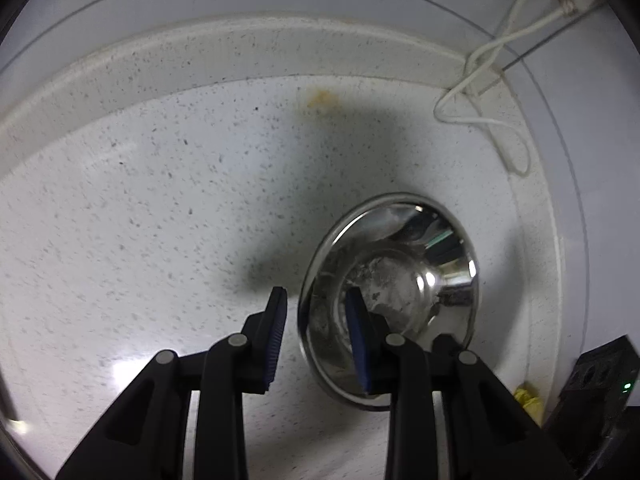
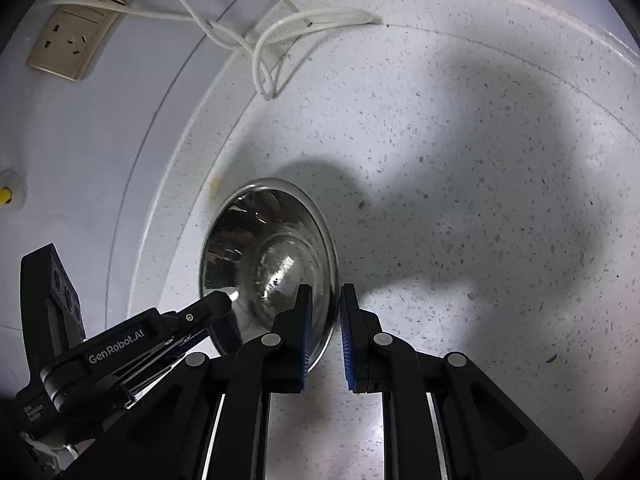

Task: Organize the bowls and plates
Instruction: 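Close both tools on the small bowl rim and lift it, then carry the small bowl to the stack and lower it into the bowls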

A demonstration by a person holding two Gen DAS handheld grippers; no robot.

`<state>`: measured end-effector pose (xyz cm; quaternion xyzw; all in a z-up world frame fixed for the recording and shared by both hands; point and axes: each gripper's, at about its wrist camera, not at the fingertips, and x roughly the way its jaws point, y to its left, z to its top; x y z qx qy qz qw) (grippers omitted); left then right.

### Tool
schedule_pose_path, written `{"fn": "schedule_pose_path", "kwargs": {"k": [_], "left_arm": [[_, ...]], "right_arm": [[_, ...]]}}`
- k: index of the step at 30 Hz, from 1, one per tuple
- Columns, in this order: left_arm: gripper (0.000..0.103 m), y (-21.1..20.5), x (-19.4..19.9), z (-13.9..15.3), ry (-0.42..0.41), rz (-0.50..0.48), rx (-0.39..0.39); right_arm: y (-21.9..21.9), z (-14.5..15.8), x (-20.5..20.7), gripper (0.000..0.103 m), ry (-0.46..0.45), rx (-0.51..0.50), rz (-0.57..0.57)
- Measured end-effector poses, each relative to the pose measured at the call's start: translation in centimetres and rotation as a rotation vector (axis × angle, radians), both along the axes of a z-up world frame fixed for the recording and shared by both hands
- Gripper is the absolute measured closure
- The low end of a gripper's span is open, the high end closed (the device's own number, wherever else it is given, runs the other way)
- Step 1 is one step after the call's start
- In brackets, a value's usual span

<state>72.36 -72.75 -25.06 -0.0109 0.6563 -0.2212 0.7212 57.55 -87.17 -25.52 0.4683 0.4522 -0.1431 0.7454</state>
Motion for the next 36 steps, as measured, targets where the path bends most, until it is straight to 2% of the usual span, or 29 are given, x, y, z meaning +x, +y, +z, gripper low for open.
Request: {"fn": "schedule_pose_path", "kwargs": {"k": [1, 2, 5, 12, 19, 27, 36], "left_arm": [[0.093, 0.2, -0.1, 0.2, -0.010, 0.001, -0.004], [0.095, 0.3, -0.1, 0.3, -0.011, -0.009, -0.012], [0.095, 0.1, -0.3, 0.4, -0.010, -0.057, -0.001], [0.095, 1.0, -1.3, 1.5, -0.027, -0.067, 0.013], [0.095, 4.5, -2.6, 4.3, -0.057, -0.059, 0.003], [0.094, 14.0, -3.9, 9.3, -0.100, 0.001, -0.030], [0.094, 31.8, -4.8, 14.2, -0.169, 0.134, -0.024]], "right_arm": [[0.1, -0.1, 0.1, 0.091, 0.003, -0.002, 0.000], [0.1, -0.2, 0.2, 0.092, 0.007, -0.009, 0.002], [0.5, 0.0, 0.2, 0.094, 0.016, -0.039, 0.012], [1.4, 1.1, -0.1, 0.094, 0.032, -0.072, 0.023], [3.9, 3.5, -0.5, 0.094, 0.029, -0.115, 0.040], [11.2, 8.3, -0.7, 0.094, -0.010, -0.173, 0.099], [26.4, 13.0, 1.0, 0.093, -0.057, -0.235, 0.283]]}}
